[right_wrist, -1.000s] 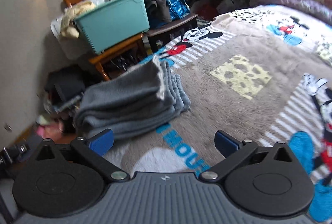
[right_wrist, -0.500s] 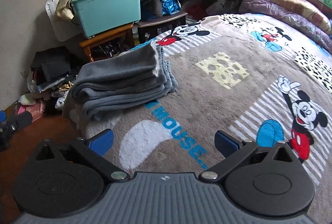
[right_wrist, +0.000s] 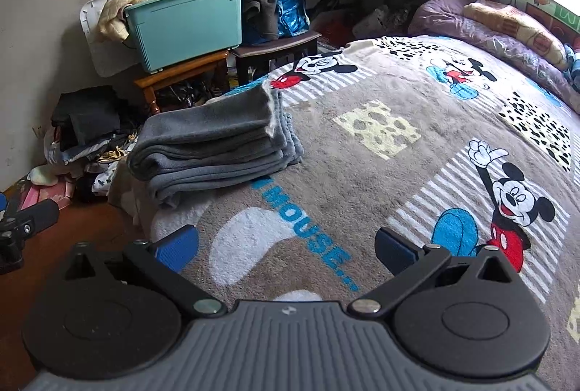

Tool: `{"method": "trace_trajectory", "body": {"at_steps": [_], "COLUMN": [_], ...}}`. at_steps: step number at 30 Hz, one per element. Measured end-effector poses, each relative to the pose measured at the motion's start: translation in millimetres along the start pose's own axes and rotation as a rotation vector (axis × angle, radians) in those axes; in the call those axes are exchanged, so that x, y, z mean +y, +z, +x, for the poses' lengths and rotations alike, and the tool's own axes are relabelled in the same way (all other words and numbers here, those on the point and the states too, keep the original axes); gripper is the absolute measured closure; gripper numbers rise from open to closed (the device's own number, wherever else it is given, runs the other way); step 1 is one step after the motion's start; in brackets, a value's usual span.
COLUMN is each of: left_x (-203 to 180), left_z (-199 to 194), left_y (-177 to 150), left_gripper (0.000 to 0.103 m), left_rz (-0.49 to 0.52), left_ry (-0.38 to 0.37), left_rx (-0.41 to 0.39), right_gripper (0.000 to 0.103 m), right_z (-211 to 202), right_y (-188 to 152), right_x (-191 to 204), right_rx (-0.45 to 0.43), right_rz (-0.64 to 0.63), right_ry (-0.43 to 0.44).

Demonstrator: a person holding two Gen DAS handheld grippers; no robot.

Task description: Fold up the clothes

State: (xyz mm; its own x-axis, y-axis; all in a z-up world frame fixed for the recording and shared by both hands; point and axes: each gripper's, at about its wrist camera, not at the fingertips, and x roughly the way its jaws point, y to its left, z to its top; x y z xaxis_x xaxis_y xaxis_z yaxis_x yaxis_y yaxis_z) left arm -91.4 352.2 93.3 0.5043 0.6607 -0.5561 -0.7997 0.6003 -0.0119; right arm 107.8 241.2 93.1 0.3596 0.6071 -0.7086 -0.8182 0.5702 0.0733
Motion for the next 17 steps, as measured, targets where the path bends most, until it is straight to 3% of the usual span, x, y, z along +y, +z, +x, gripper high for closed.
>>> {"method": "trace_trajectory", "body": {"at_steps": [17], "left_x": [-5.7], "left_z": [-14.3], "left_y": [-5.4], "left_gripper": [0.0], "left_rz": [0.015], "left_ry": [-0.015], "left_rx": [-0.01], "right_gripper": [0.0], "right_z": [-16.1], "right_y": [-19.5], "right_x": [10.7], "right_rx": [0.0], "right_rz": [0.007], "right_ry": [0.03]}}
